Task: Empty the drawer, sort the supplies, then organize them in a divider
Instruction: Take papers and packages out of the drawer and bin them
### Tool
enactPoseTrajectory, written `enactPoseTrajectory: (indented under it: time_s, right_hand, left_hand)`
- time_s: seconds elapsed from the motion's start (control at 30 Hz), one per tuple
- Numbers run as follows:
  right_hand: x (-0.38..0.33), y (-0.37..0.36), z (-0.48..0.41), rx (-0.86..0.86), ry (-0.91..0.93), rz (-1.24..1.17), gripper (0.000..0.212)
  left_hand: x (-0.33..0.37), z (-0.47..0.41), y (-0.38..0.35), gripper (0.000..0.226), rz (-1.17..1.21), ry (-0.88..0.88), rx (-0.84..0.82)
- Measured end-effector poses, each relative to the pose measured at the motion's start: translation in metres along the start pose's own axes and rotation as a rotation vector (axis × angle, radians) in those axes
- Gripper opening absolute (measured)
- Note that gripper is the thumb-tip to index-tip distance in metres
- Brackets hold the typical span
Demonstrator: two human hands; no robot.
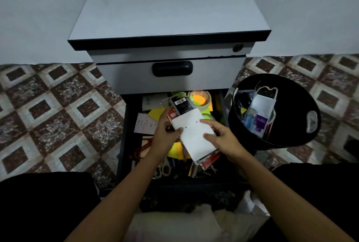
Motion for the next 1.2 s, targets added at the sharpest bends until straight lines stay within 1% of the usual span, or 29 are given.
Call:
enactPoseTrajectory:
  time_s: [0.1, 0.33, 0.57, 0.7, 0.87, 0.93, 1.03, 1.1, 1.2]
  right_hand:
    - [-0.01, 0.017, 0.008, 0.024, 0.021, 0.029, 0.038]
    - [-0.035, 0.075, 0.024, 0.138, 0.031, 0.083, 0.039]
    - [-0.064, 0.15, 0.036, 0.227, 0.077, 0.131, 0.038]
    - [-0.072, 0.191, 0.036, 0.277, 0.045, 0.172, 0.036]
    - [-0.073, 0.23, 0.022, 0.324, 0.02, 0.252, 0.038]
    - [-0.069, 0.242, 0.014, 0.351, 0.005, 0.27, 0.04]
    - [-0.061, 0.254, 0.001, 0.363, -0.003, 0.302, 0.042]
    - [-0.054, 0.26, -0.008, 0.362, -0.021, 0.332, 0.043]
    - [-0.04, 0.264, -0.015, 0.345, -0.072, 0.398, 0.043]
  left_hand:
    - [0.013, 0.0, -0.015, 0.061, -0.068, -0.049, -0.045]
    - [0.046, -0.005, -0.07, 0.047, -0.056, -0.07, -0.185]
    - [0.077, -0.019, -0.146, 0.045, -0.179, -0.142, -0.35]
    - [0.092, -0.037, -0.189, 0.052, -0.311, -0.201, -0.401]
    - [0.106, -0.064, -0.231, 0.057, -0.48, -0.259, -0.48]
    - [0.111, -0.073, -0.246, 0.06, -0.536, -0.285, -0.521]
    - [0.111, -0.084, -0.262, 0.06, -0.599, -0.274, -0.602]
    - [0.107, -0.09, -0.267, 0.056, -0.639, -0.273, -0.656]
    - [0.097, -0.095, -0.267, 0.051, -0.736, -0.282, -0.689]
Point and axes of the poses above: each hand's wrist, its own z-axis away from the middle knuckle, its own y-axis out of the back of the hand, x = y × z, the point moved 7 cm from there along -z, towards the middle knuckle, and after that the axes turned 15 degrees about -z, right-handed, at the moved point
